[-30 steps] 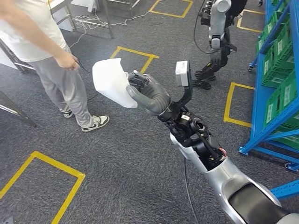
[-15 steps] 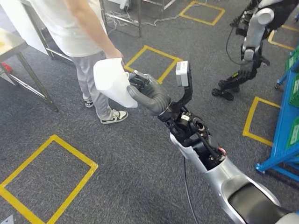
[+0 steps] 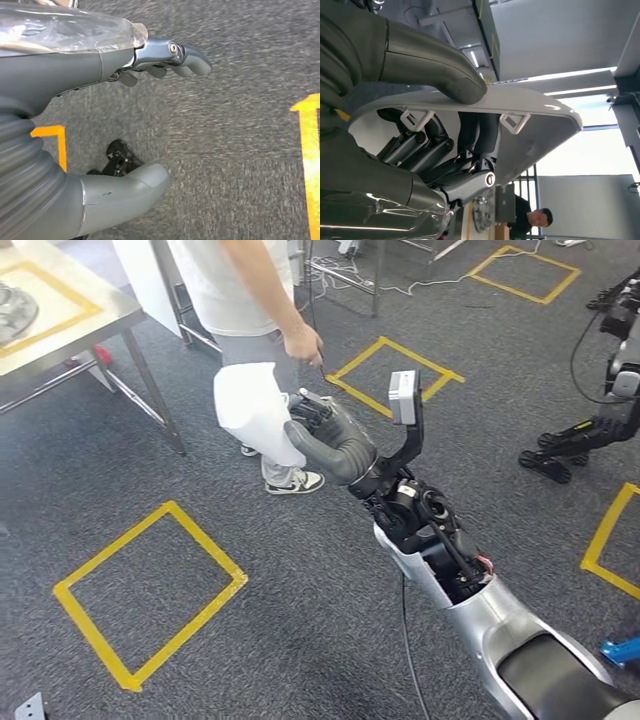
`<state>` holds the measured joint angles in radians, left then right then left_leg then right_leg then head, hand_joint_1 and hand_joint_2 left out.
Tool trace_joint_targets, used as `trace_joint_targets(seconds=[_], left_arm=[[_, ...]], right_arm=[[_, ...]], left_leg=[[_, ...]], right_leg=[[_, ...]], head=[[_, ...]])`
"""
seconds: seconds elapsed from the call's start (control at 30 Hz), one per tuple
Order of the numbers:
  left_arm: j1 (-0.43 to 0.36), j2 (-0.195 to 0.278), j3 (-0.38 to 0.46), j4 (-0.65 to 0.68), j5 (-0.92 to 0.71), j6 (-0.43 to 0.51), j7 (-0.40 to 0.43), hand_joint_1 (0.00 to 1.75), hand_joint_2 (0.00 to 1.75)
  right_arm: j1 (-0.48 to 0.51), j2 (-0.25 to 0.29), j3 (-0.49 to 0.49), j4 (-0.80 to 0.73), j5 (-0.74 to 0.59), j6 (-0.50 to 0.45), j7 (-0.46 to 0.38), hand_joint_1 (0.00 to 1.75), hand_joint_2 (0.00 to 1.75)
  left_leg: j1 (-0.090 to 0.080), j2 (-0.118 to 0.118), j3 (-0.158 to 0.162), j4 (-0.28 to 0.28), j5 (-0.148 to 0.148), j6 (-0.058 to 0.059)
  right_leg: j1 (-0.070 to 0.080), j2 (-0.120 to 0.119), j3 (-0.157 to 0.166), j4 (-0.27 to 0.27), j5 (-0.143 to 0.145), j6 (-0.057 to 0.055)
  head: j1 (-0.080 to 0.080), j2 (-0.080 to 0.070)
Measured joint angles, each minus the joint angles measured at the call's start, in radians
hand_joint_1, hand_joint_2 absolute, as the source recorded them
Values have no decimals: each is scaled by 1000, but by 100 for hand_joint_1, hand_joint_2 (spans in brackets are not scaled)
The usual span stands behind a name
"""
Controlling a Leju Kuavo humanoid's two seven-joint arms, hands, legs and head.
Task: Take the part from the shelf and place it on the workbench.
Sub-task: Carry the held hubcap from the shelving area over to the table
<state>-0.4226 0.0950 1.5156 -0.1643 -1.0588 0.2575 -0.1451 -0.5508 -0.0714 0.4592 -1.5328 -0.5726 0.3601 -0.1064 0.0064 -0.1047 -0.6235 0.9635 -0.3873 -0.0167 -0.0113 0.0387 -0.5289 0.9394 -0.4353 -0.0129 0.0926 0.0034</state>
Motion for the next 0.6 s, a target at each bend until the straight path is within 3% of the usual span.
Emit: trace_joint_targets(seconds=[0.07, 0.1, 0.17, 0.2, 0.23, 0.3, 0.33, 0.37, 0.47, 0.53, 0.6], left_arm=[[-3, 3, 0, 0, 1, 0, 0, 0, 175], [-5, 4, 0, 0, 2, -1, 0, 0, 175], [-4, 2, 0, 0, 5, -8, 3, 0, 175], [-2, 0, 0, 0, 7, -13, 5, 0, 175], [-1, -1, 0, 0, 8, -18, 9, 0, 175], [-3, -1, 0, 0, 8, -23, 16, 0, 175], [-4, 0, 0, 0, 8, -24, 18, 0, 175], [-6, 0, 0, 0, 7, -24, 21, 0, 175], [-7, 0, 0, 0, 0, -25, 29, 0, 175], [-8, -1, 0, 0, -7, -27, 32, 0, 175], [-12, -2, 0, 0, -14, -28, 37, 0, 175]], right_arm=[[-2, 0, 0, 1, 0, 2, -2, 175, 175], [-2, 0, 0, 3, 1, 3, -3, 175, 175], [5, 0, 0, 6, 6, 0, -3, 175, 175], [12, 0, -1, 7, 12, -2, -3, 175, 175], [21, 0, -2, 7, 17, -6, -3, 175, 175], [35, 0, -5, 1, 26, -10, -2, 175, 175], [38, 0, -7, -4, 29, -11, -1, 175, 175], [40, 0, -9, -8, 31, -12, 0, 175, 175], [44, 0, -12, -17, 33, -11, 5, 175, 175], [49, 0, -16, -20, 33, -11, 7, 175, 175], [53, 0, -21, -24, 32, -10, 9, 175, 175]], left_leg=[[-1, 64, -46, 95, -53, -11], [2, 84, -81, 164, -84, -16], [8, 95, -126, 252, -109, -23], [11, 99, -120, 242, -95, -25], [14, 106, -95, 195, -67, -27], [13, 141, -20, 60, -15, -25], [11, 154, 4, 15, -2, -19], [8, 161, 15, -7, -1, -11], [8, 135, 15, -6, -6, 12], [11, 116, 22, -8, -8, 22], [9, 98, 25, -8, -10, 30]], right_leg=[[0, -27, 6, -8, 2, -5], [0, -41, 7, -9, 2, -6], [0, -68, 6, -8, 0, -7], [0, -80, 5, -8, -2, -6], [0, -92, 6, -6, -4, -3], [2, -113, 6, -1, -12, 6], [5, -121, 6, 3, -16, 12], [8, -129, 6, 6, -20, 17], [8, -143, 11, 8, -32, 32], [3, -101, -5, 55, -67, 42], [1, -51, -66, 186, -131, 46]], head=[[-10, 0], [-14, 0], [-16, 0], [-17, 0], [-18, 0], [-19, 0], [-19, 0], [-18, 0], [-14, 0], [-10, 0], [-3, 0]])
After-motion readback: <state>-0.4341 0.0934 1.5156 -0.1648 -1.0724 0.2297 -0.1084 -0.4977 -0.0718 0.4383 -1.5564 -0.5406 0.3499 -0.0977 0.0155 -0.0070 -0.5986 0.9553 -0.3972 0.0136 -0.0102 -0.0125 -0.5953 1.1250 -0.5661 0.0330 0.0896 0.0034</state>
